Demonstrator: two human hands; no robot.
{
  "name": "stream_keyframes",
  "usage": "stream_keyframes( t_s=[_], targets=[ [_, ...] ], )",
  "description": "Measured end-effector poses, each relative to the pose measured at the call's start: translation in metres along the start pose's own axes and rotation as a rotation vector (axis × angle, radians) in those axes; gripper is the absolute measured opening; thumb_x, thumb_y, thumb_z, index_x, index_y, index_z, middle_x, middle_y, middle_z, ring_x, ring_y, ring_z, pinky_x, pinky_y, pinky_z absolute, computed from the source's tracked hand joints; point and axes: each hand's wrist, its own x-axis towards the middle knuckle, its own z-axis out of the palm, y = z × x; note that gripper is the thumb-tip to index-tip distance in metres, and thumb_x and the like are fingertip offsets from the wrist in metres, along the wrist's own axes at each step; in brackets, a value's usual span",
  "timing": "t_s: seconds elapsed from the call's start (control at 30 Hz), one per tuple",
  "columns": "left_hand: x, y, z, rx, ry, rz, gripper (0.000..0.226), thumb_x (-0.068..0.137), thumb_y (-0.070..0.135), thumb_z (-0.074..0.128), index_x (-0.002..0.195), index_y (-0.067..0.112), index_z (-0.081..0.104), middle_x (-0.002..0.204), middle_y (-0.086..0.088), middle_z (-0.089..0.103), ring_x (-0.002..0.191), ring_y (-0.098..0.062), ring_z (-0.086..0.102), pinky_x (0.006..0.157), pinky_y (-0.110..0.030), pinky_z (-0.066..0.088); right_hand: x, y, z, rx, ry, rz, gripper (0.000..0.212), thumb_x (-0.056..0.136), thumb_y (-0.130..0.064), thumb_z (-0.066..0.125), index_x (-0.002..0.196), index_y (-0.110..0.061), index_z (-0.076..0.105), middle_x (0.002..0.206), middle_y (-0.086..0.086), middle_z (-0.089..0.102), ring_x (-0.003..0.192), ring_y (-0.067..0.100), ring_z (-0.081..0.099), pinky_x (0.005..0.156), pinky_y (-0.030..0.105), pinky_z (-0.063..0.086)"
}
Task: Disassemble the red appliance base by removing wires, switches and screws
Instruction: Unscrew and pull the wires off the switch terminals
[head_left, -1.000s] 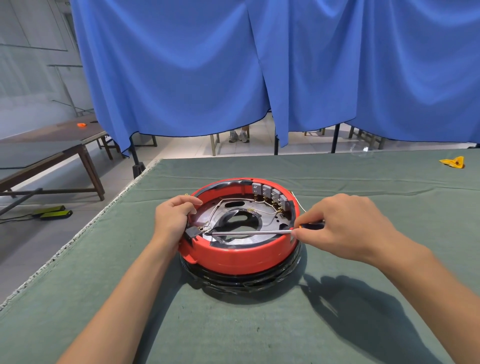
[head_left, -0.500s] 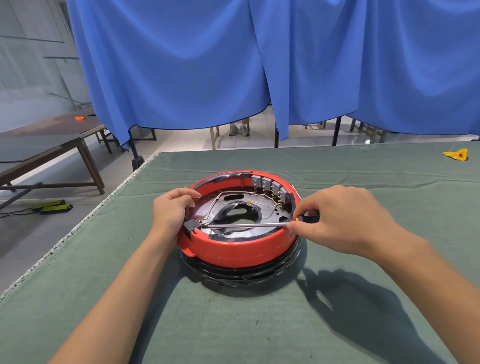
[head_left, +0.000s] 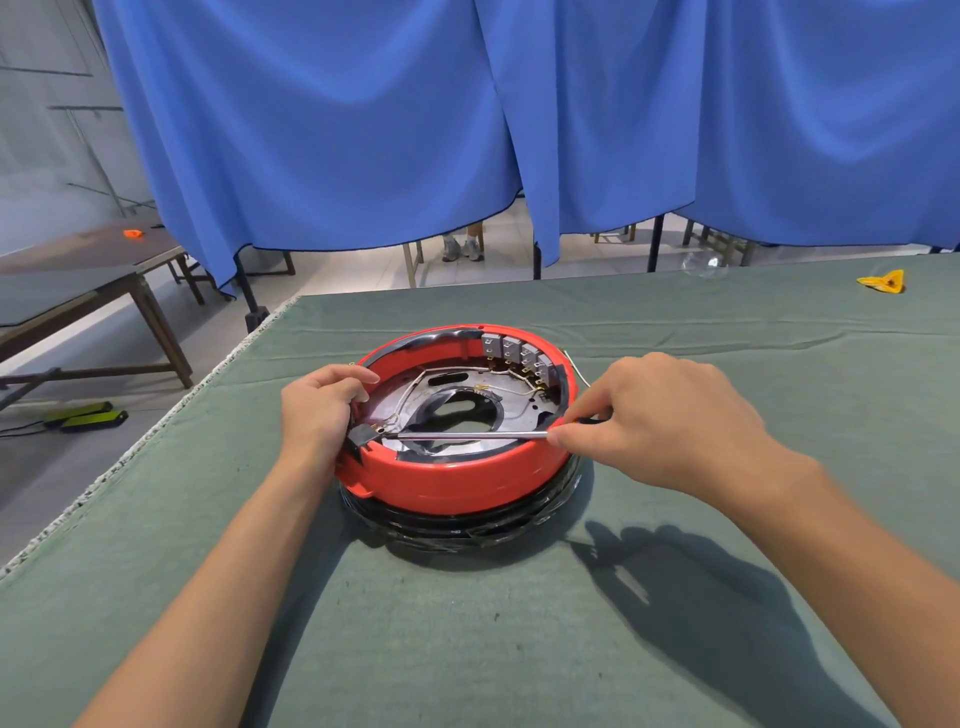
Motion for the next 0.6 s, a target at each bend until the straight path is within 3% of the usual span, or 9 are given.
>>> stream_keyframes(
  t_s=[0.17,0.37,0.43,0.53,0.6],
  targets=[
    [-0.005,0.001,0.0,0.012,0.018,0.017,0.038,0.07,-0.012,0.048,0.057,0.016,0.07,0.066,-0.002,0.062,0.064,-0.016,0.051,0.078,-0.051,0.052,0.0,0.02,-0.009,-0.045,0.004,0.098,0.021,0.079,-0.061,0.058,0.08,-0.045,0.073,0.067,-0.01,0.066,0.072,0.022,0.06,0.054,0.029,0.036],
    [-0.004,0.001,0.0,0.022,0.025,0.029,0.038,0.07,-0.01,0.048,0.056,0.019,0.069,0.062,0.002,0.061,0.057,-0.01,0.047,0.059,-0.029,0.045,-0.003,0.015,-0.003,0.03,-0.015,-0.017,0.021,0.077,-0.063,0.057,0.08,-0.05,0.072,0.056,-0.017,0.057,0.062,0.008,0.052,0.051,0.021,0.032],
    [-0.004,0.0,0.0,0.022,0.026,0.022,0.038,0.07,-0.01,0.048,0.057,0.018,0.07,0.064,0.001,0.062,0.06,-0.012,0.048,0.062,-0.032,0.049,-0.003,0.012,-0.002,0.022,-0.011,-0.044,0.023,0.078,-0.062,0.055,0.085,-0.05,0.073,0.062,-0.017,0.062,0.065,0.009,0.053,0.051,0.02,0.032],
    [-0.004,0.001,0.0,0.015,0.021,0.004,0.035,0.07,-0.011,0.048,0.061,0.014,0.071,0.069,-0.005,0.063,0.068,-0.02,0.05,0.076,-0.049,0.053,-0.003,0.009,-0.001,0.009,-0.001,-0.072,0.024,0.08,-0.062,0.054,0.09,-0.051,0.073,0.068,-0.014,0.066,0.069,0.012,0.056,0.051,0.02,0.031],
    [-0.005,0.001,0.0,0.026,0.025,0.007,0.039,0.07,-0.01,0.048,0.057,0.018,0.071,0.07,-0.005,0.063,0.065,-0.018,0.05,0.076,-0.05,0.052,-0.003,0.008,-0.001,0.009,0.012,-0.081,0.023,0.08,-0.061,0.054,0.091,-0.051,0.072,0.067,-0.013,0.066,0.068,0.014,0.056,0.05,0.02,0.031]
  ],
)
